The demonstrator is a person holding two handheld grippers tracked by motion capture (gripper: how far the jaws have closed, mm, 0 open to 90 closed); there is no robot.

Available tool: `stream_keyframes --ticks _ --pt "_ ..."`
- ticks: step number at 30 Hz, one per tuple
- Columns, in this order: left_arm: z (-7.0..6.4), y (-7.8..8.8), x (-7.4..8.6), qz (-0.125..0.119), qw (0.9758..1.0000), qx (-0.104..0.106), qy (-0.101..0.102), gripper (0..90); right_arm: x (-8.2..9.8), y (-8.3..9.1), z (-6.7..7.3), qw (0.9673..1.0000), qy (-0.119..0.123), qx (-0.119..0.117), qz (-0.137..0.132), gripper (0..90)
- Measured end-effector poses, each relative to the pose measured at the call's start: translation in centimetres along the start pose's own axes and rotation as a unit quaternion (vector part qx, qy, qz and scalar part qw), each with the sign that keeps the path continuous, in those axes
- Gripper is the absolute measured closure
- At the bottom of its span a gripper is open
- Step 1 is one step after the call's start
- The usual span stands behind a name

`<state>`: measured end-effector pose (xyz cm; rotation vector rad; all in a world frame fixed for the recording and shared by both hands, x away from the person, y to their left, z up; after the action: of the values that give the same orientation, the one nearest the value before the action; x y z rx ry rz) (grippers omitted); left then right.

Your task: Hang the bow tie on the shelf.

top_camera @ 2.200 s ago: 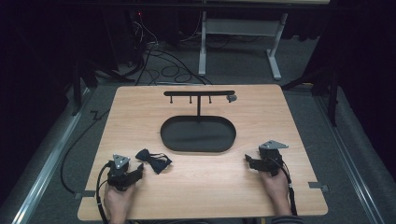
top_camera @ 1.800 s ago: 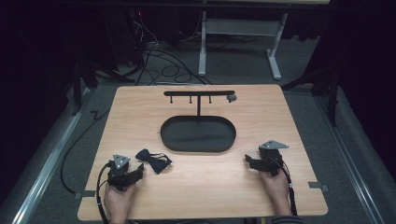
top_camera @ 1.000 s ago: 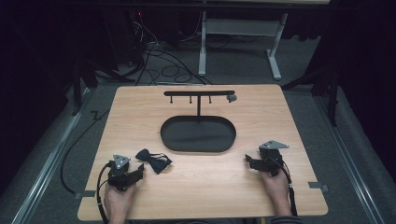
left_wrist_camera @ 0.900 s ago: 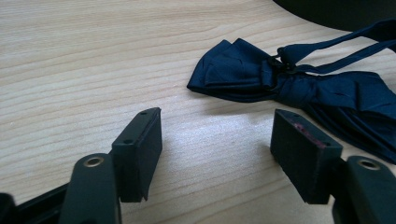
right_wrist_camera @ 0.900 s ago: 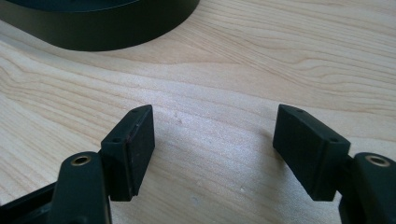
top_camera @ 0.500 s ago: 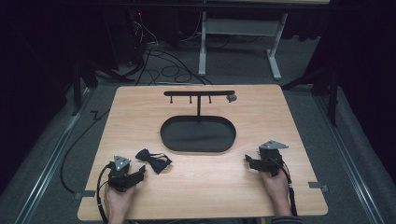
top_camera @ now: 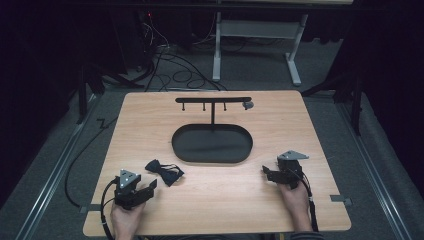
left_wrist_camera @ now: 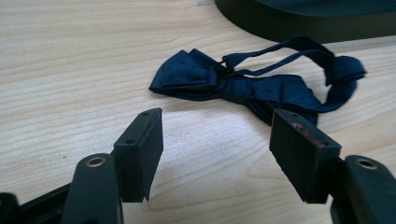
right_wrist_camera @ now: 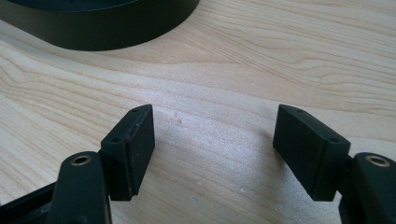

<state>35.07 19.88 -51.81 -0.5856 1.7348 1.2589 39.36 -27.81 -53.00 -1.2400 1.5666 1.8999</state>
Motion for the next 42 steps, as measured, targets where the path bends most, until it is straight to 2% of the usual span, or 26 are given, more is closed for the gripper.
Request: stream_keyframes --ticks 1,3,6,12,14,15,19,24,27,28,30,31,32,34,36,38,42 --pt "0.0 0.4 -0.2 0.001 0.9999 -0.009 -0.008 34.9 0.0 0.0 0.0 1.0000 0.001 0.000 0.000 30.9" --pt "0.1 0.6 -0.3 0.001 0.9999 -0.012 -0.011 34.8 0.0 0.0 0.0 1.0000 0.001 0.000 0.000 30.9" --pt "0.2 1.0 -0.7 -0.001 1.0000 -0.006 -0.005 34.8 0.0 0.0 0.0 1.0000 0.001 0.000 0.000 30.9" --pt "-0.9 1.2 -1.1 -0.011 0.9998 0.010 -0.013 34.9 0.0 0.0 0.0 1.0000 0.000 0.000 0.000 30.9" --pt "-1.4 1.0 -1.3 -0.015 0.9996 0.010 -0.023 34.6 0.0 0.0 0.0 1.0000 0.001 0.000 0.000 30.9" --pt "-1.6 0.8 -1.5 -0.017 0.9994 0.011 -0.028 33.8 0.0 0.0 0.0 1.0000 0.000 0.000 0.000 30.9" --pt "-2.0 0.1 -2.1 -0.018 0.9992 0.024 -0.026 33.0 0.0 0.0 0.0 1.0000 0.000 0.000 0.000 31.0" --pt "-2.3 -1.0 -2.8 -0.009 0.9988 0.026 -0.041 32.6 0.0 0.0 0.0 1.0000 0.000 0.000 0.000 31.0" --pt "-2.4 -1.4 -3.1 -0.010 0.9986 0.027 -0.044 32.7 0.0 0.0 0.0 1.0000 0.000 0.000 0.000 31.0" --pt "-2.6 -1.8 -3.3 -0.009 0.9983 0.025 -0.053 32.7 0.0 0.0 0.0 1.0000 -0.001 -0.001 0.000 31.0" --pt "-2.7 -2.1 -3.4 -0.008 0.9981 0.024 -0.056 32.8 0.0 0.0 0.0 1.0000 -0.002 -0.001 0.000 31.0" --pt "-2.7 -2.3 -3.5 -0.004 0.9979 0.025 -0.060 32.9 0.0 0.0 0.0 1.0000 -0.002 -0.001 0.000 31.0" --pt "-2.9 -2.8 -3.8 0.003 0.9970 0.025 -0.073 32.7 0.0 0.0 0.0 1.0000 -0.002 0.000 0.000 31.0" --pt "-3.1 -3.3 -3.9 0.012 0.9964 0.027 -0.079 32.2 0.0 0.0 0.0 1.0000 -0.001 -0.001 0.000 31.0" --pt "-3.1 -3.5 -4.0 0.013 0.9963 0.028 -0.081 31.8 0.0 0.0 0.0 1.0000 -0.001 -0.001 0.000 31.0" --pt "-3.0 -4.2 -3.9 0.026 0.9957 0.029 -0.084 31.7 0.0 0.0 0.0 1.0000 -0.001 -0.001 0.000 31.0" --pt "-3.0 -4.9 -3.9 0.028 0.9956 0.031 -0.084 31.9 0.0 0.0 -0.1 1.0000 -0.004 -0.002 -0.001 31.0"
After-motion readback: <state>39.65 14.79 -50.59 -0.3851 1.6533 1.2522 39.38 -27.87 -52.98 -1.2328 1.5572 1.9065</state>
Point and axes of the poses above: each handheld gripper's, and its own axes: y roughly backward along the jaws, x roughly out of its underside, z roughly to its left, the point moved 4 cm from there along -y, roughly forward along the jaws, and after that the axes turned 8 degrees about -z, right-handed, at the moved point
